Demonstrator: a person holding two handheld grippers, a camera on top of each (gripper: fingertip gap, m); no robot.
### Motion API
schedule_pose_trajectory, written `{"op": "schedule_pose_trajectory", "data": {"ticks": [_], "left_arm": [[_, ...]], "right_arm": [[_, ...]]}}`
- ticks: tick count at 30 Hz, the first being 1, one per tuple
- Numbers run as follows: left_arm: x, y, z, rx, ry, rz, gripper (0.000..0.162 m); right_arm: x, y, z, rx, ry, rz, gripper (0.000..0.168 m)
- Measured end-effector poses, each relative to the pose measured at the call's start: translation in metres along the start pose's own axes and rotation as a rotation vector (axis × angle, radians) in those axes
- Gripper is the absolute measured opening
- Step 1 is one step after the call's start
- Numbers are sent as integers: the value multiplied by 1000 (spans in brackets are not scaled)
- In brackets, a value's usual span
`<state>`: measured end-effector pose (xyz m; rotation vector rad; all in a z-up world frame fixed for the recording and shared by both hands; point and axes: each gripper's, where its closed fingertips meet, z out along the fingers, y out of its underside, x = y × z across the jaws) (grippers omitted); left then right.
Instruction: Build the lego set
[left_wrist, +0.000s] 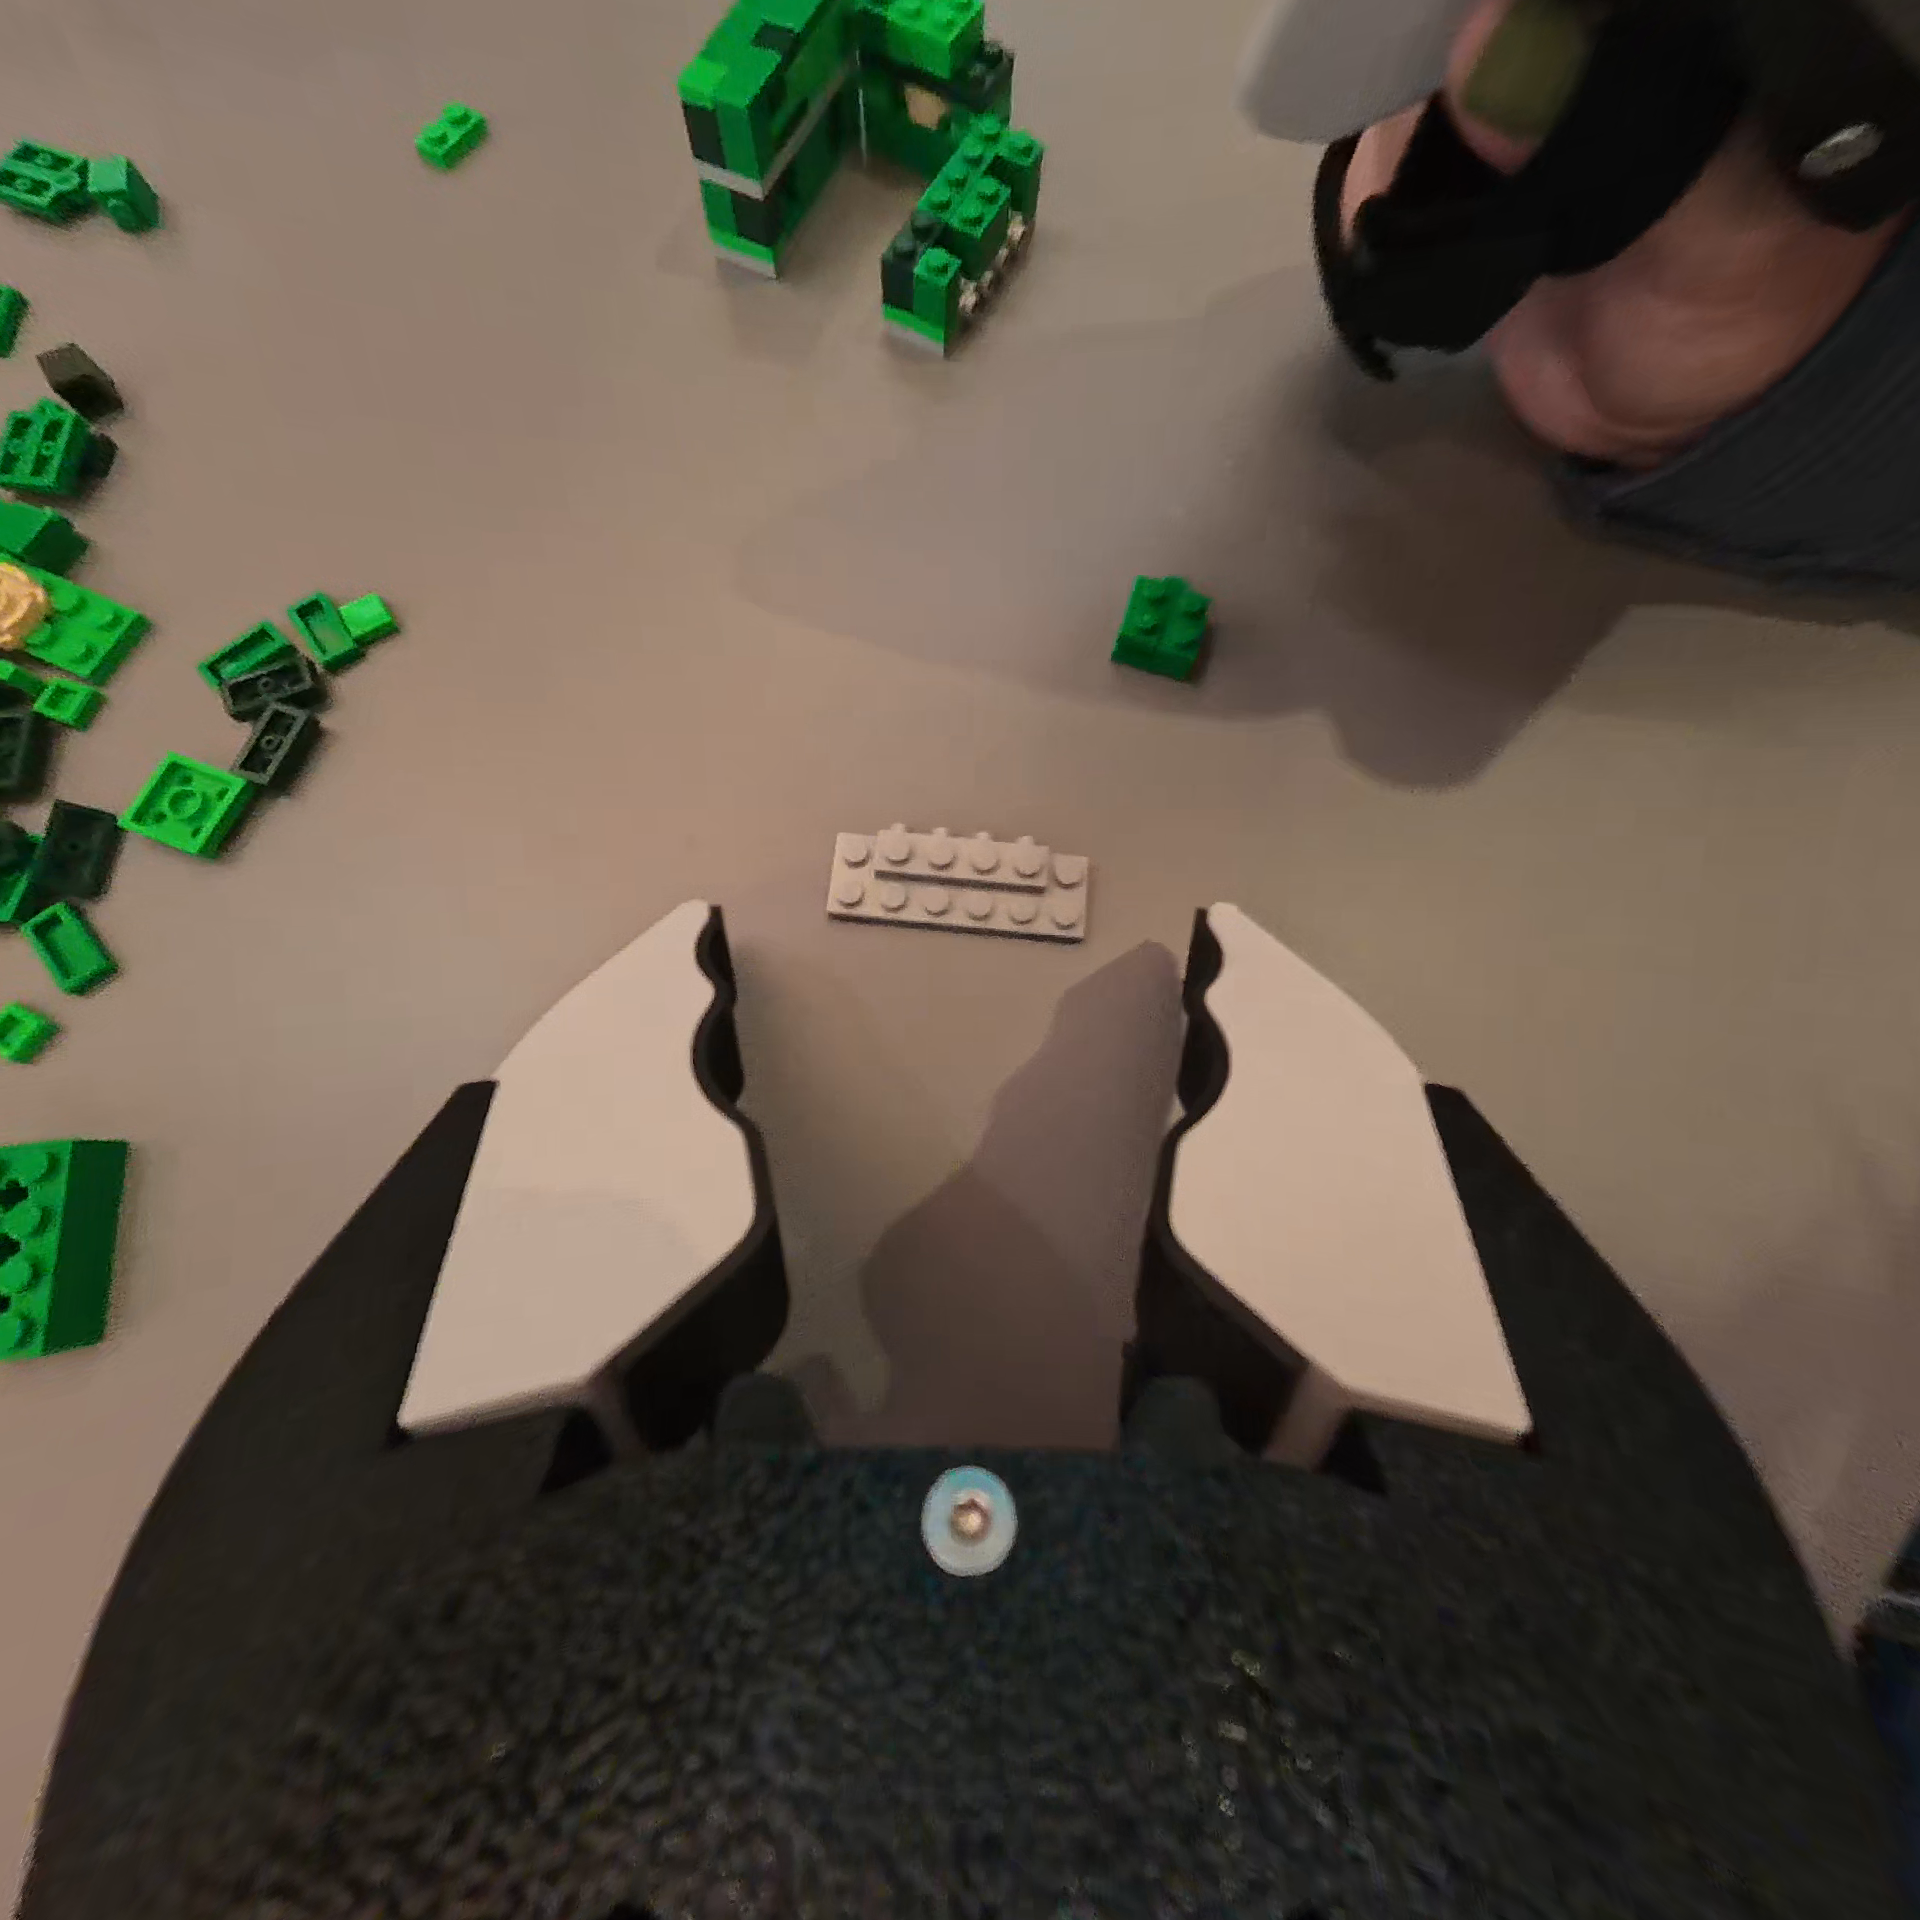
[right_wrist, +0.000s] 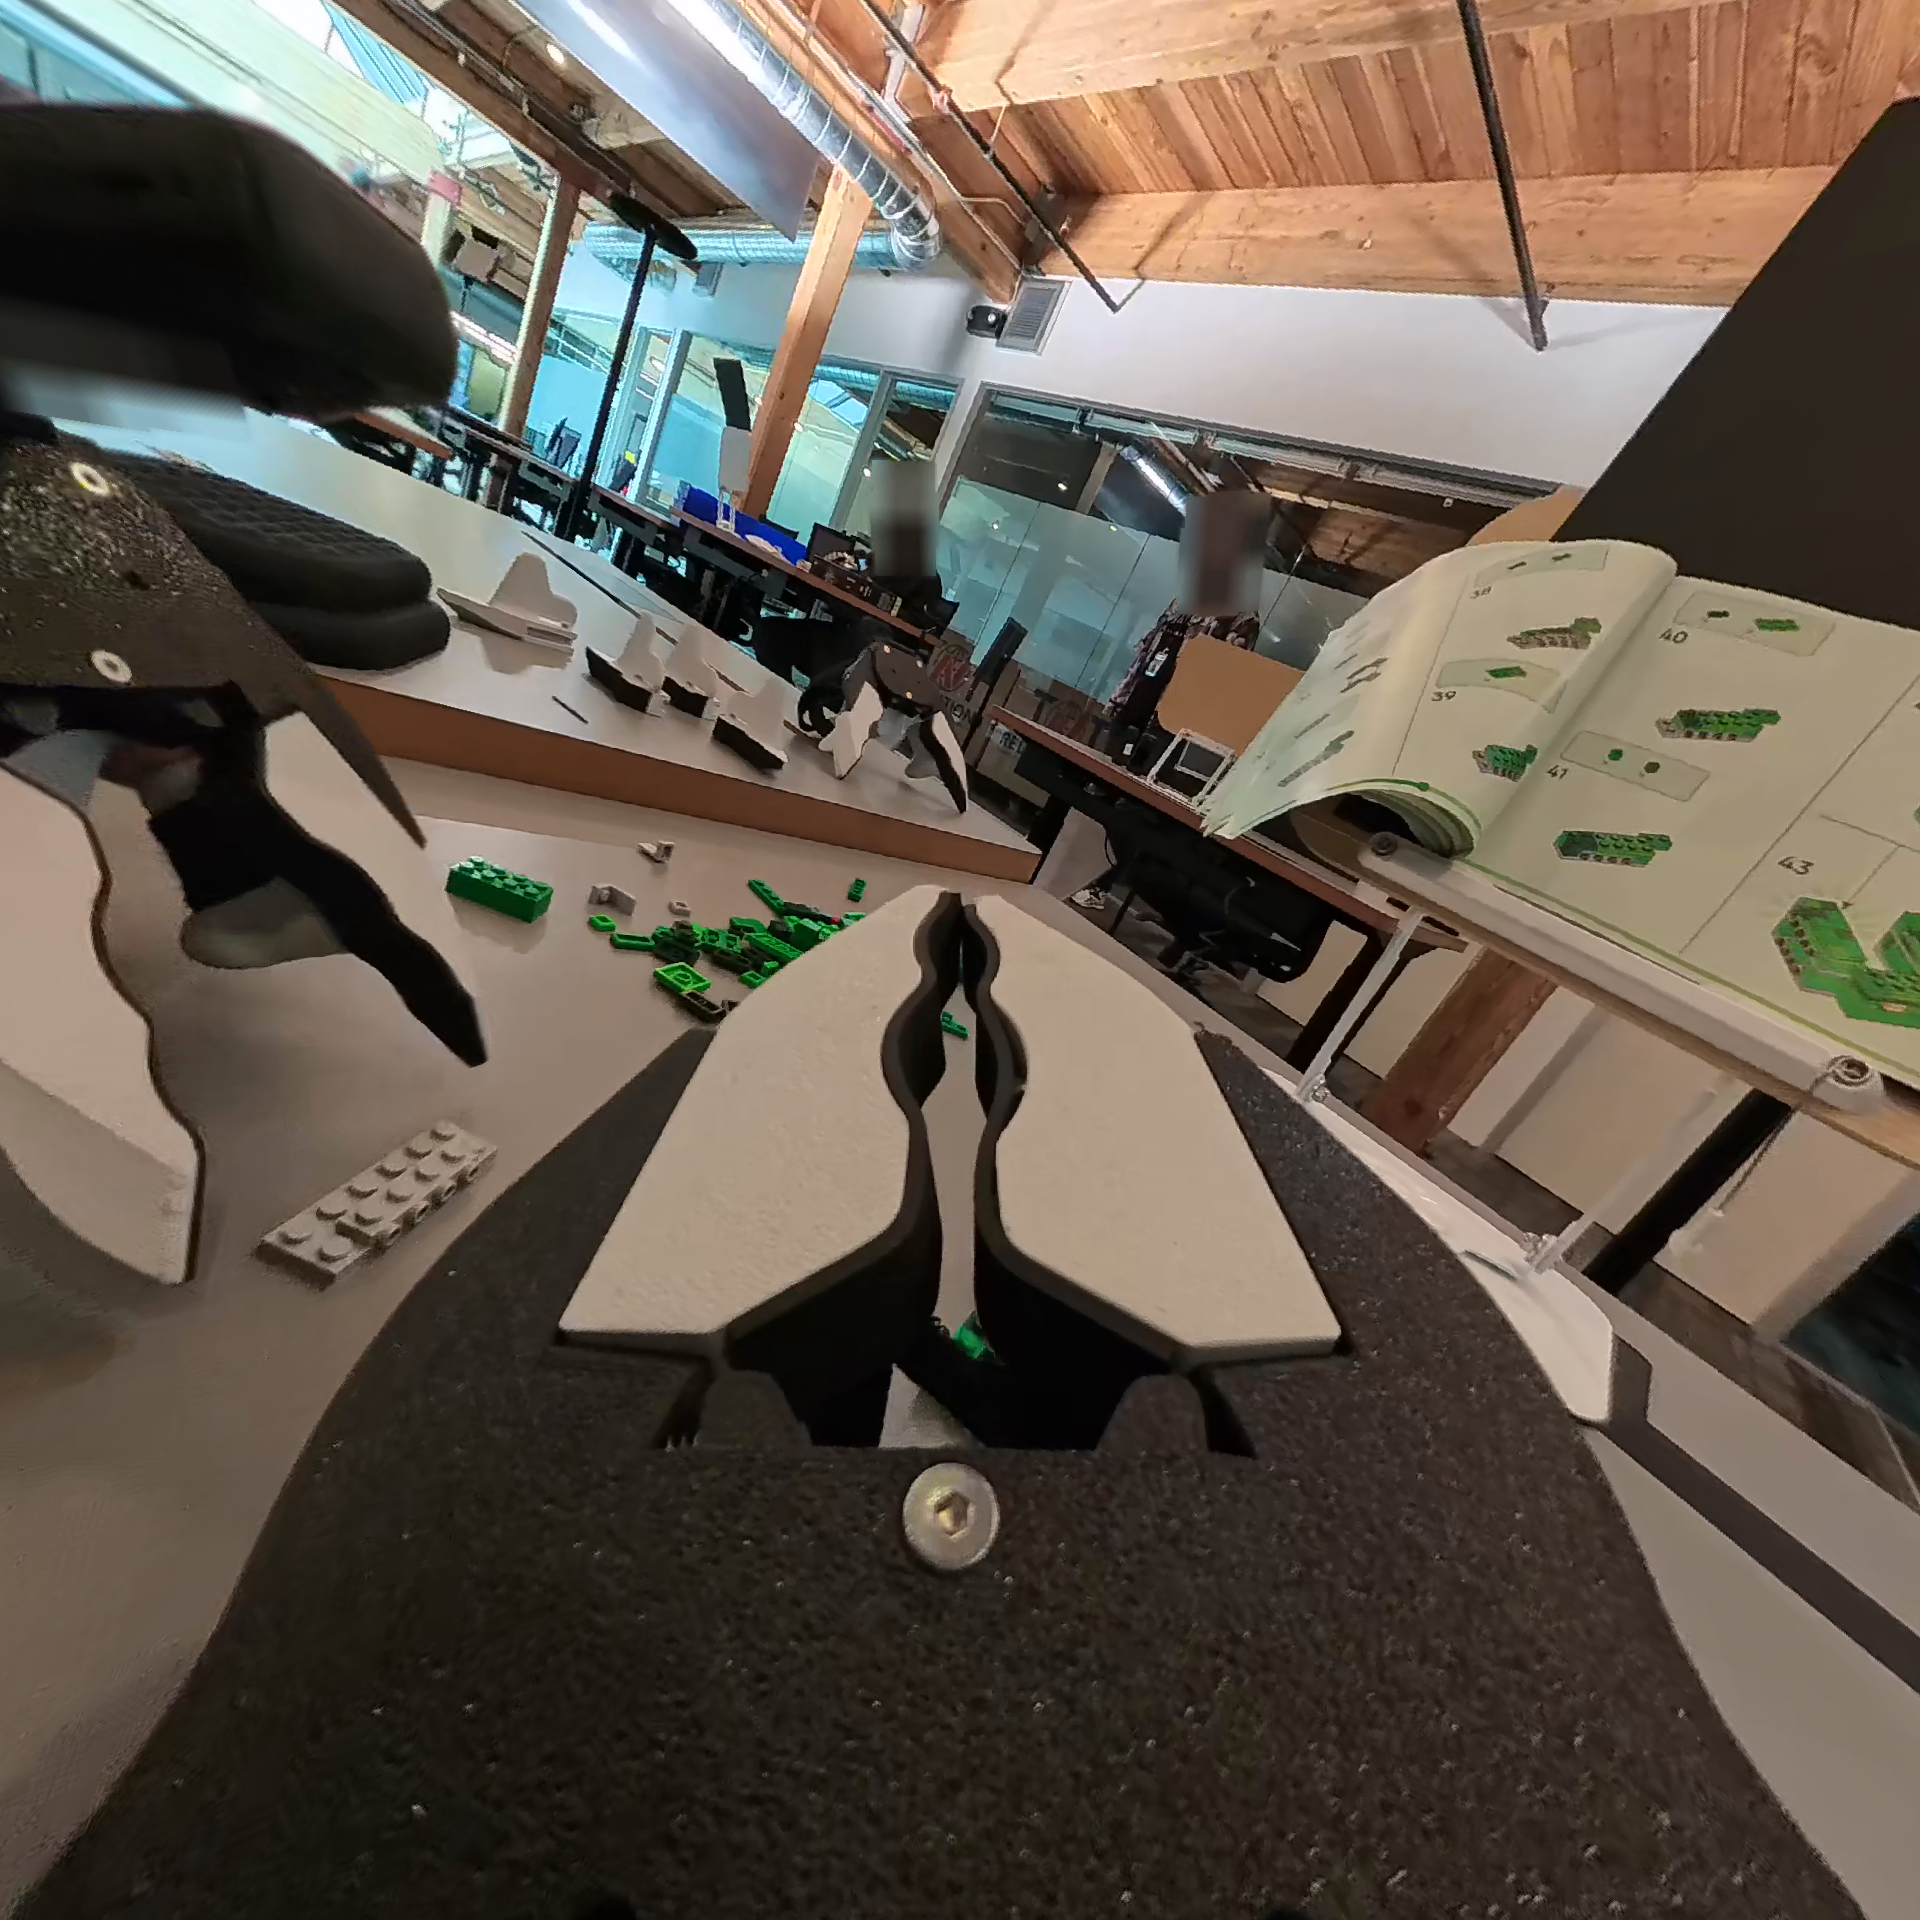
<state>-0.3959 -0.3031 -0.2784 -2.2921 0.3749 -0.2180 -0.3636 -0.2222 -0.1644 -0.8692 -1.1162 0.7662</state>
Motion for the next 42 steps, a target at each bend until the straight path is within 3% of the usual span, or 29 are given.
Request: {"op": "schedule_pose_trajectory", "data": {"ticks": [14,20,33,42], "left_arm": [[-1,-1,12,15,-27,23,65],[1,-2,11,26,-31,54,48],[-7,-4,-1,30,-95,161,48],[-12,-2,2,27,-120,117,48]], "right_arm": [[-6,-1,-7,-14,-26,9,0],[-7,-2,-6,-6,-37,13,0],[-9,-3,-6,2,-45,19,0],[-8,-3,-7,1,-43,25,0]]}}
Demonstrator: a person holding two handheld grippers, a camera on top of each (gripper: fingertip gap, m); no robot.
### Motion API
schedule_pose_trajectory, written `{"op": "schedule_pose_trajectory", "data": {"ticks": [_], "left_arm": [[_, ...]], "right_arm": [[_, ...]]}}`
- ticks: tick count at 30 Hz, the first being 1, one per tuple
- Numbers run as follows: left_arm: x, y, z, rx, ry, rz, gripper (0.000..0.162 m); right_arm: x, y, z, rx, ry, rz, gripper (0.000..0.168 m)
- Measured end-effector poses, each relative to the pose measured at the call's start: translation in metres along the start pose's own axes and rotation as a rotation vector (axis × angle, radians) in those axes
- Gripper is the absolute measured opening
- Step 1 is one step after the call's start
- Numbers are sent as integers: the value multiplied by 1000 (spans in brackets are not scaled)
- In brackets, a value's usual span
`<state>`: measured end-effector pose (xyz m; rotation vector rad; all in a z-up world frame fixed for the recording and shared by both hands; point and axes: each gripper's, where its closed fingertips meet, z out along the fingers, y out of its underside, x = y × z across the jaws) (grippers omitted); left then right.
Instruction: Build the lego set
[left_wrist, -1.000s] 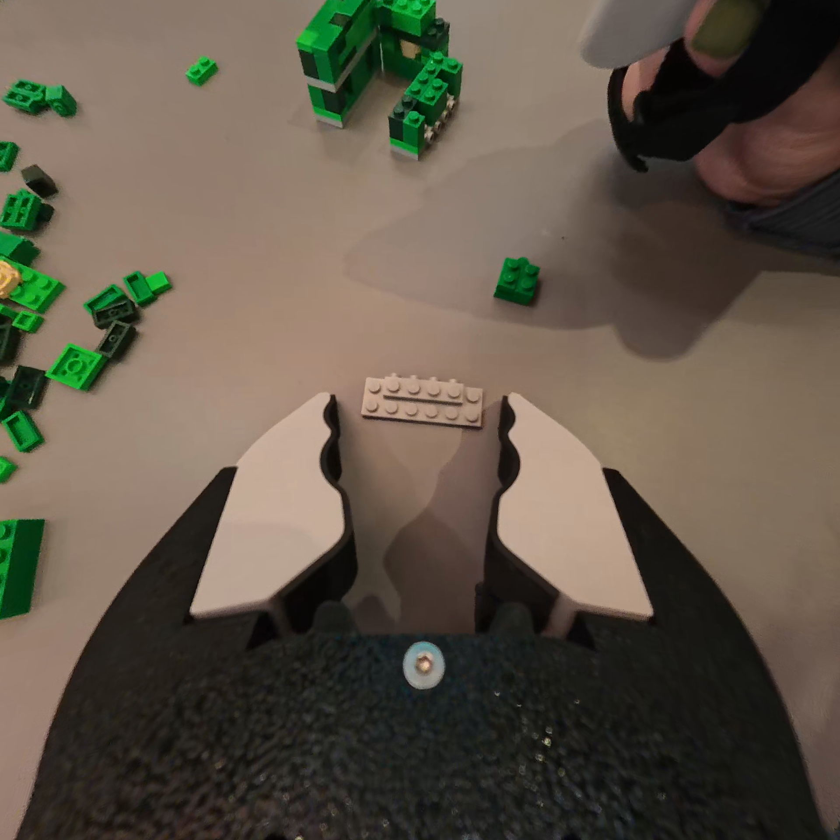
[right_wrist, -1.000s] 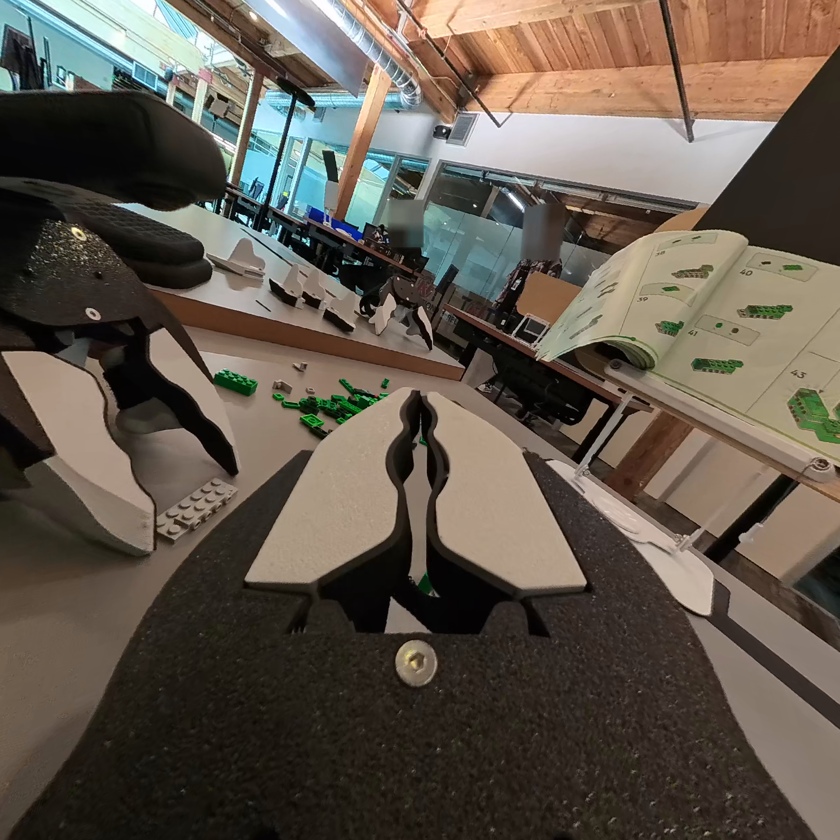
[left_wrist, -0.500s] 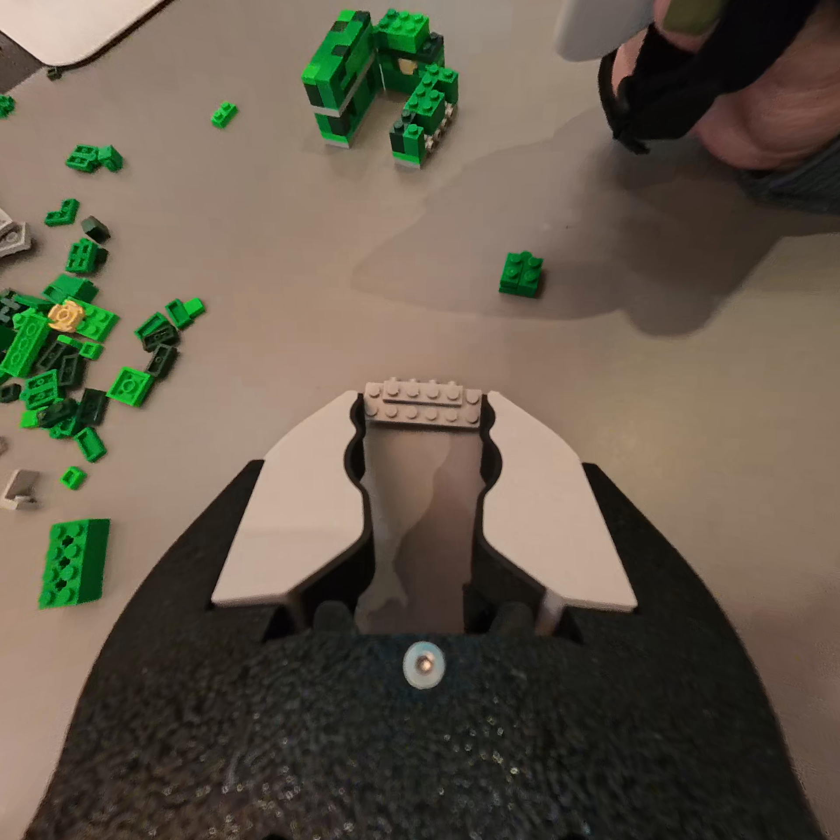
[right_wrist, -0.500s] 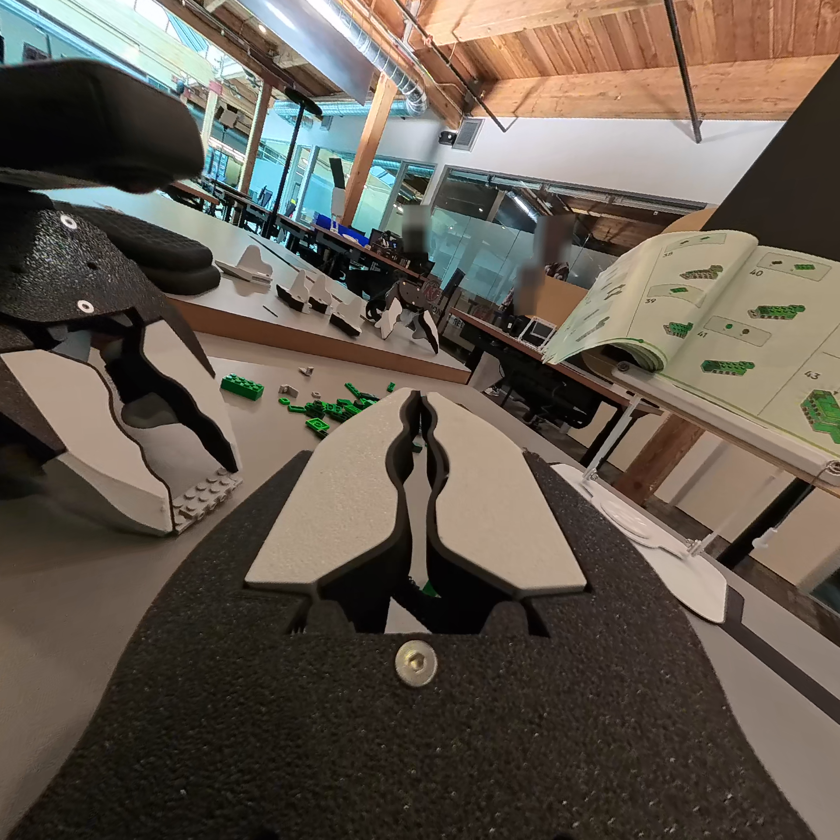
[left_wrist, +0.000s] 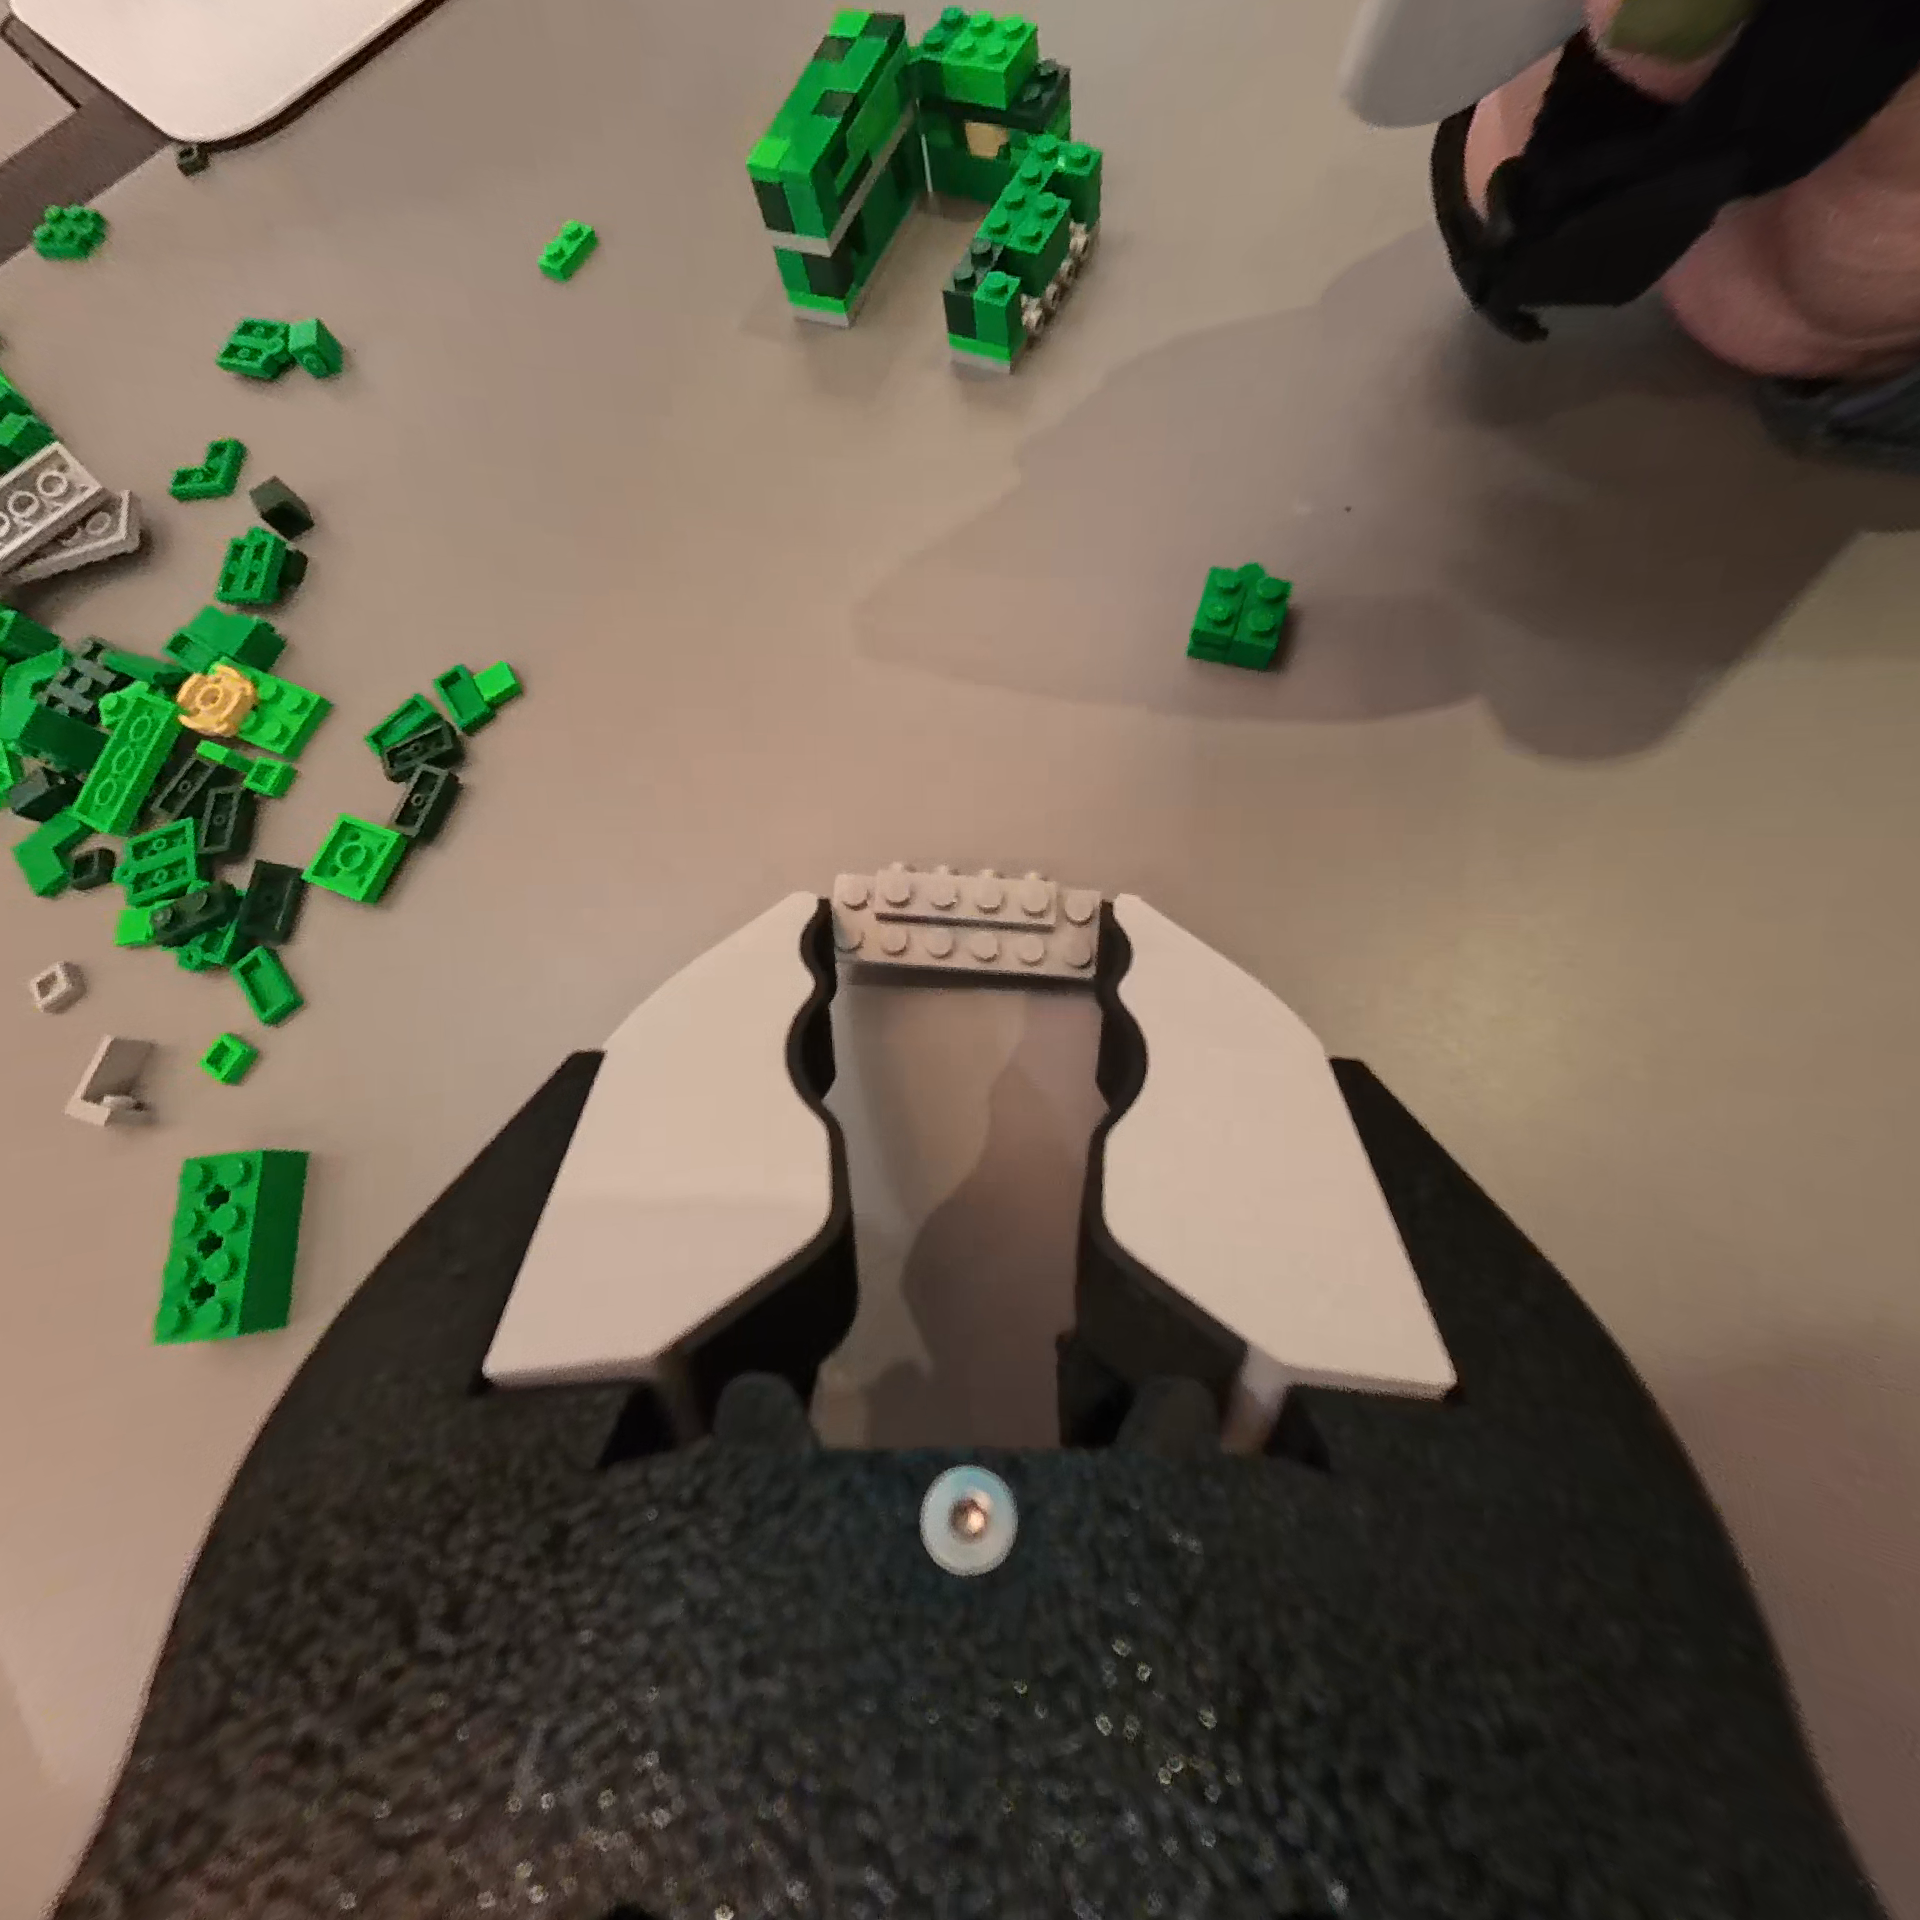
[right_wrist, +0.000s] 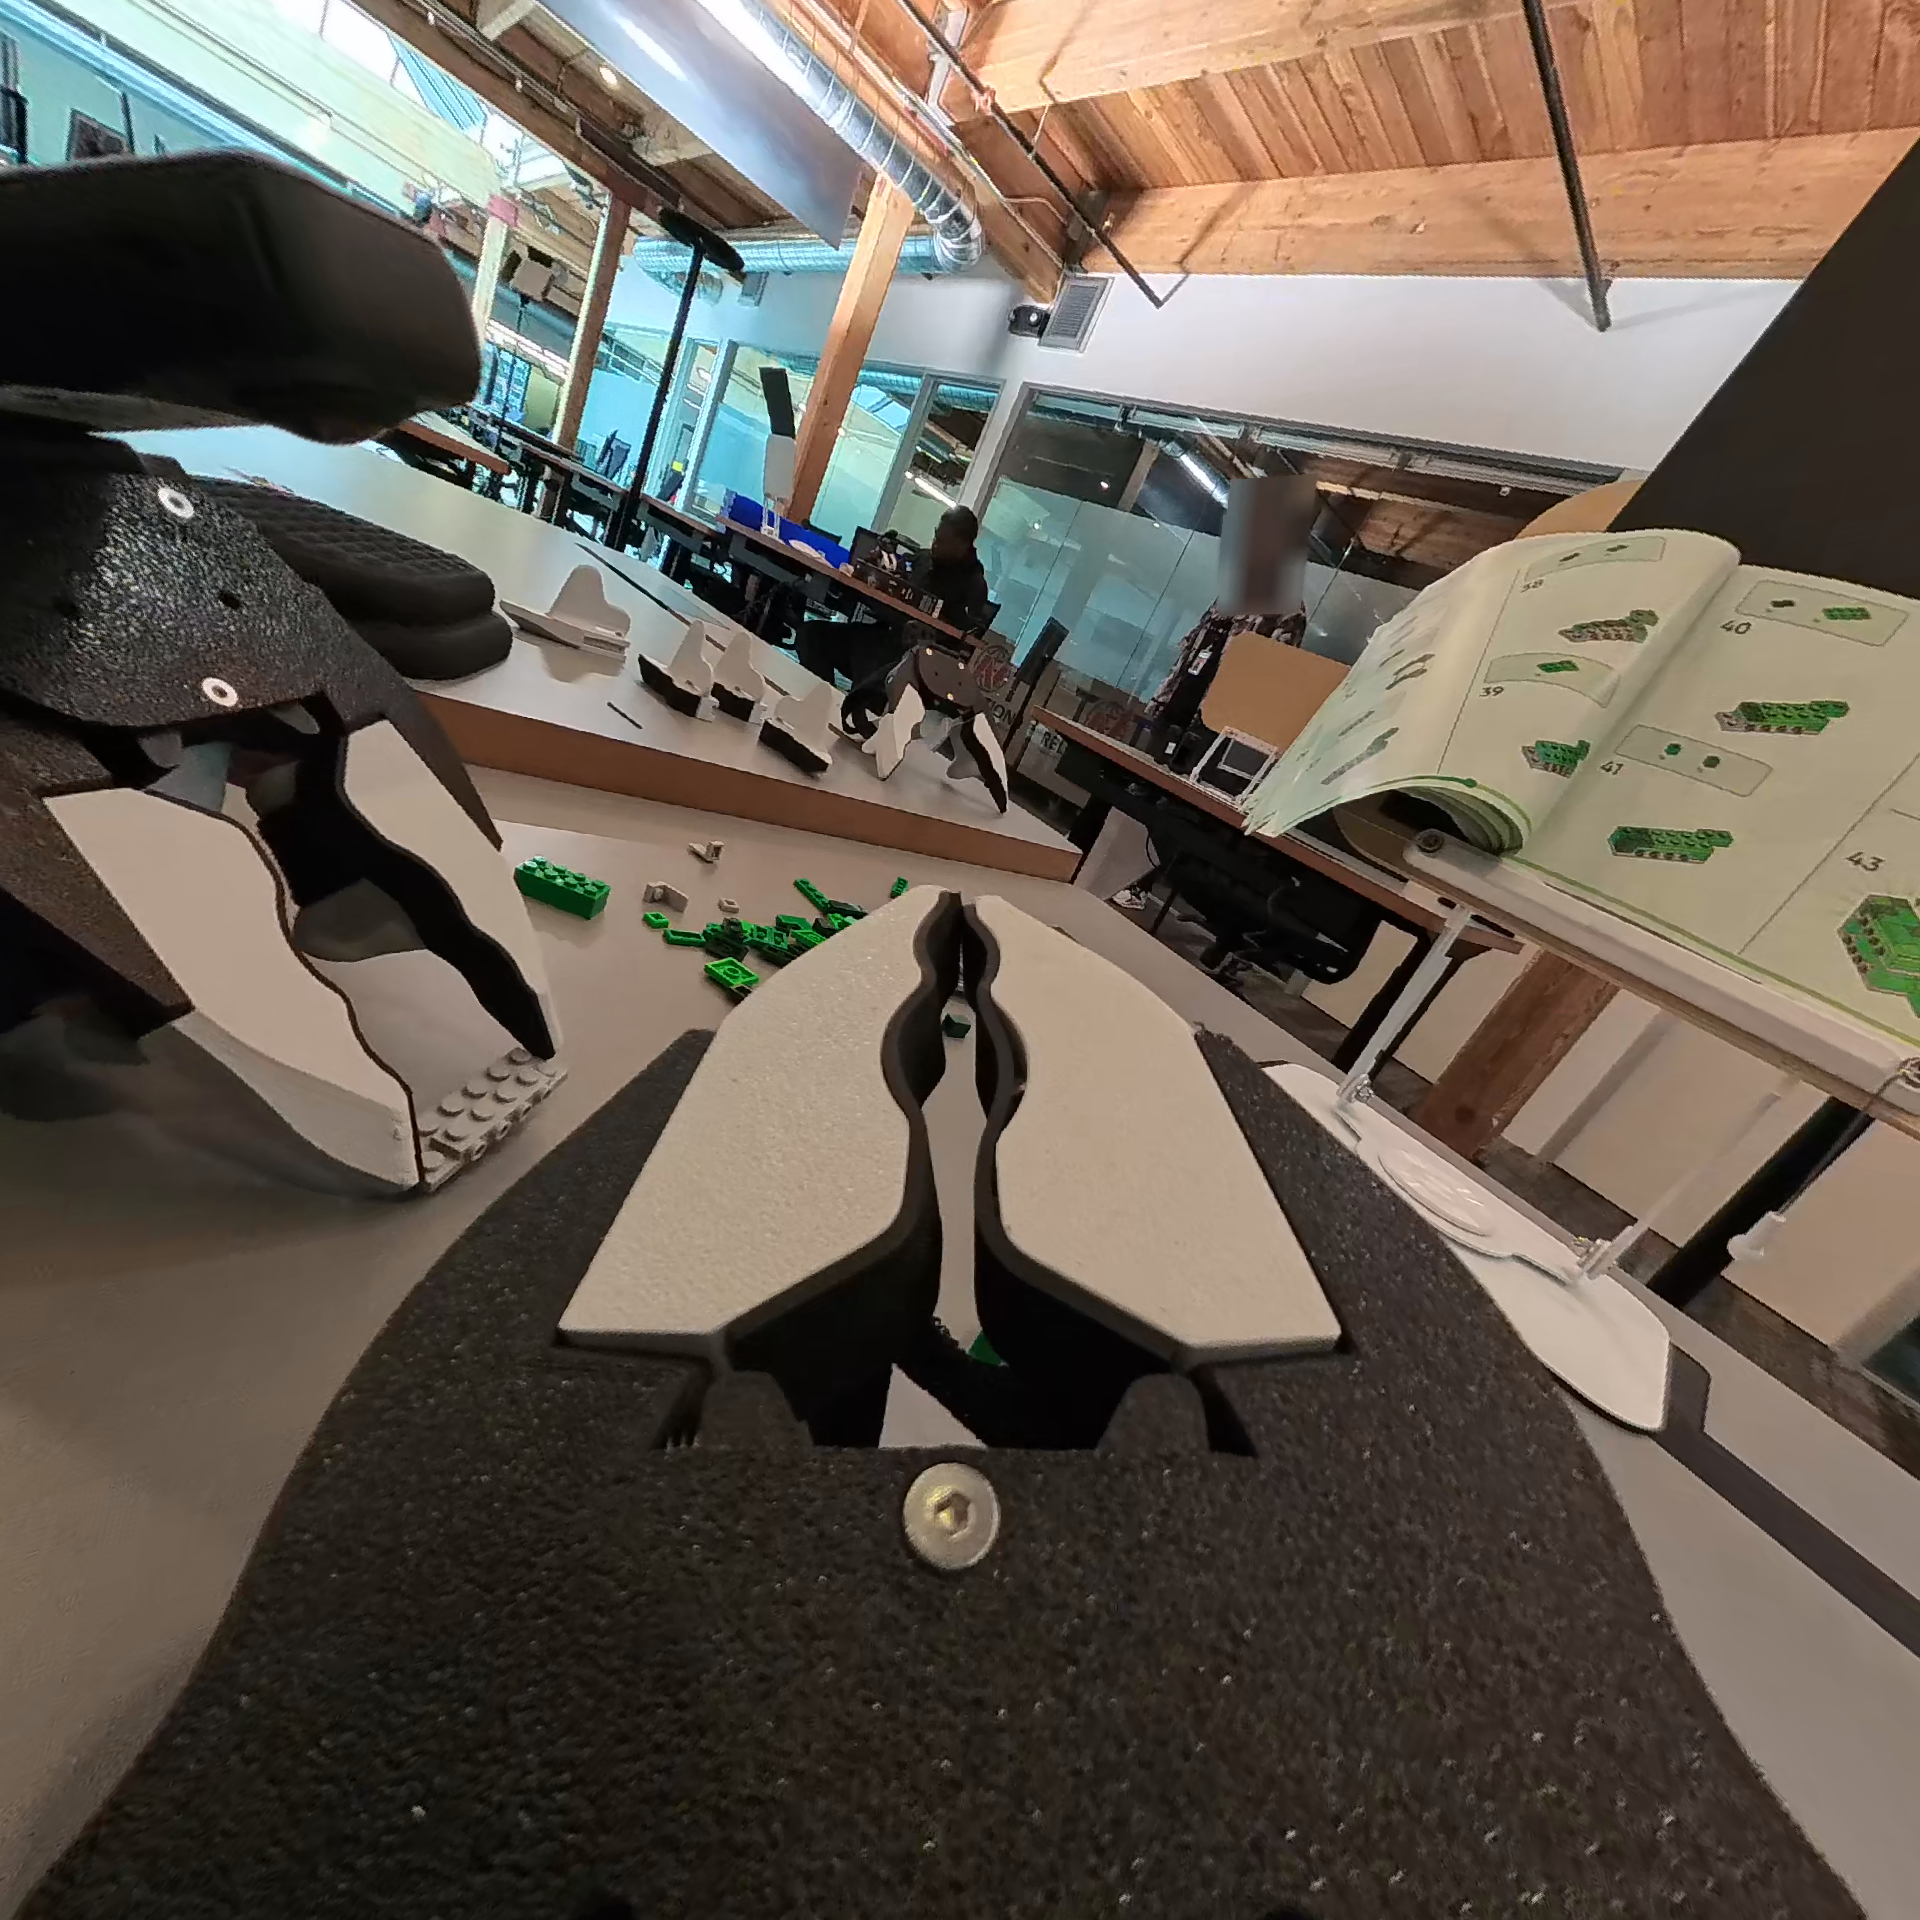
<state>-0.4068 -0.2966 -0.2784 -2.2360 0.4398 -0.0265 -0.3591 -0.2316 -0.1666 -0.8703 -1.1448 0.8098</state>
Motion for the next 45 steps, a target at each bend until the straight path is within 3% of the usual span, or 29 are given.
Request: {"op": "schedule_pose_trajectory", "data": {"ticks": [11,15,20,28,37,45], "left_arm": [[-2,3,-1,-5,20,15,47],[-1,1,1,-16,63,106,47],[7,-5,7,-57,219,305,47],[17,-2,6,-36,436,408,48],[2,-19,-16,108,147,190,63],[1,-12,1,14,-34,4,70]], "right_arm": [[-2,0,0,-2,-7,-4,0],[-1,0,0,-2,-6,-4,0],[-1,1,0,-3,-4,-6,0],[0,1,1,-3,-3,-2,0],[1,2,2,-3,-1,6,0],[1,1,2,-3,1,3,0]]}}
